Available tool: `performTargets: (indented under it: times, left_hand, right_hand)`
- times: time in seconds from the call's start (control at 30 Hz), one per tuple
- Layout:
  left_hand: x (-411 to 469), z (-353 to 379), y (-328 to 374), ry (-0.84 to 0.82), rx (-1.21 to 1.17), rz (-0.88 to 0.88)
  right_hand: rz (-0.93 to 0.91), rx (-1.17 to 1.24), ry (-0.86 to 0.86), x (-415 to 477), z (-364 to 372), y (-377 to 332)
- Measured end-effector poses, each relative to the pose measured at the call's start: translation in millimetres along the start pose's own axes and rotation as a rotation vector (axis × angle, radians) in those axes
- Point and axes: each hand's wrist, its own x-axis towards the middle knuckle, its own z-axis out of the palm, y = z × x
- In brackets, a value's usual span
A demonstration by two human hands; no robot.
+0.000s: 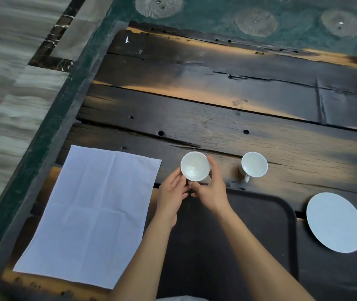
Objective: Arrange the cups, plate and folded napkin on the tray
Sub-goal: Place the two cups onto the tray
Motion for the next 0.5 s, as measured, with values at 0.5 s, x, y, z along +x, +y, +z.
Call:
performTargets:
  times: [0.5]
  left_hand:
    - [-33,-27,-51,0.109,0.022,-0.101]
  right_hand:
    - [0.107,-0.062,-0.005,-56,13,45]
